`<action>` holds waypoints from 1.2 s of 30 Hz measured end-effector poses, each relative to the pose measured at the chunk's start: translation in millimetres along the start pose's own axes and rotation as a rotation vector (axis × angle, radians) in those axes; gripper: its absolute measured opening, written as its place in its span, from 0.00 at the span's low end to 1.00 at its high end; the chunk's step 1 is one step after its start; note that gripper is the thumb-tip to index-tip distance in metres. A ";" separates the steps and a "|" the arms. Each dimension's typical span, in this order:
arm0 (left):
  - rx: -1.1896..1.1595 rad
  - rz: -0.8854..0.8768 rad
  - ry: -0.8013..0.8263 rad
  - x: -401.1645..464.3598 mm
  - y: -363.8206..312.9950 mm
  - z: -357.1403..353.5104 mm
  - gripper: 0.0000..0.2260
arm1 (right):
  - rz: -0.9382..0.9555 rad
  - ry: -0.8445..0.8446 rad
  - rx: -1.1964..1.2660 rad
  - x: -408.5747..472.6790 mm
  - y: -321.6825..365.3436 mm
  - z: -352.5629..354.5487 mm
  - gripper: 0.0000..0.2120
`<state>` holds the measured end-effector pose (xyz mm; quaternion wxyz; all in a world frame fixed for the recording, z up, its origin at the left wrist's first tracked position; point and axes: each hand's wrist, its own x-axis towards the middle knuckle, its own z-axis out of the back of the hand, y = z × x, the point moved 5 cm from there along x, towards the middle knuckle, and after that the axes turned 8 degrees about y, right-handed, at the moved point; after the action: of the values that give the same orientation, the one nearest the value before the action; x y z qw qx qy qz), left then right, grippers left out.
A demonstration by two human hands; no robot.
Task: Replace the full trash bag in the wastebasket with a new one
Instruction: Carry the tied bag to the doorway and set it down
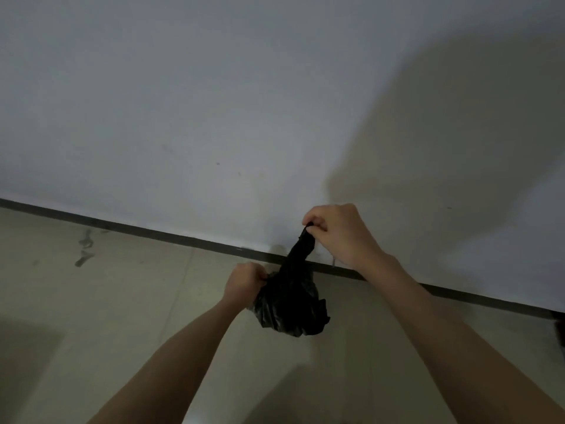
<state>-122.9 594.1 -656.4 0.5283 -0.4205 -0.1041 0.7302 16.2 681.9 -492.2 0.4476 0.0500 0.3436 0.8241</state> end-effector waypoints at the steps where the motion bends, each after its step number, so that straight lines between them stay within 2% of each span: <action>1: -0.001 0.013 -0.029 9.8 9.6 -9.1 0.07 | -0.010 -0.013 -0.019 9.1 -14.0 -14.8 0.09; 5: -0.121 0.077 -0.155 33.6 34.9 -30.0 0.08 | -0.137 -0.157 0.117 26.0 -70.5 -49.0 0.08; 8: -0.155 0.058 -0.200 34.6 28.0 -25.8 0.08 | -0.251 -0.207 0.191 22.9 -99.7 -56.3 0.09; 13: -0.171 -0.033 -0.137 11.0 0.5 -10.4 0.16 | -0.317 -0.166 0.362 2.2 -104.2 -52.6 0.16; 19: -0.118 -0.044 -0.112 -19.5 -22.2 12.8 0.17 | -0.296 -0.093 0.353 -11.7 -82.0 -40.6 0.21; 22: 0.022 -0.056 -0.081 -37.9 -26.3 19.4 0.17 | -0.281 -0.087 0.199 -28.2 -74.3 -46.1 0.22; 26: 0.542 -0.272 -0.043 -75.1 -38.6 17.9 0.32 | -0.211 -0.035 -0.172 -68.7 -56.1 -65.5 0.26; 28: 0.718 -0.333 -0.002 -98.8 -58.6 18.7 0.36 | -0.192 -0.008 -0.283 -92.5 -44.1 -66.8 0.29; 32: 0.847 -0.472 0.010 -146.6 -116.1 41.1 0.38 | -0.247 -0.012 -0.372 -140.9 -11.9 -30.7 0.34; 34: 0.872 -0.546 0.031 -169.1 -152.9 58.3 0.38 | -0.283 -0.065 -0.401 -166.3 7.0 7.2 0.35; 36: 0.876 -0.592 0.049 -186.9 -190.4 72.5 0.34 | -0.334 -0.135 -0.421 -193.3 23.1 47.2 0.33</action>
<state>-28.6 534.8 -403.3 0.8404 -0.1299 0.1085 0.5149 133.3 549.0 -398.8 0.5996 -0.0467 0.1378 0.7870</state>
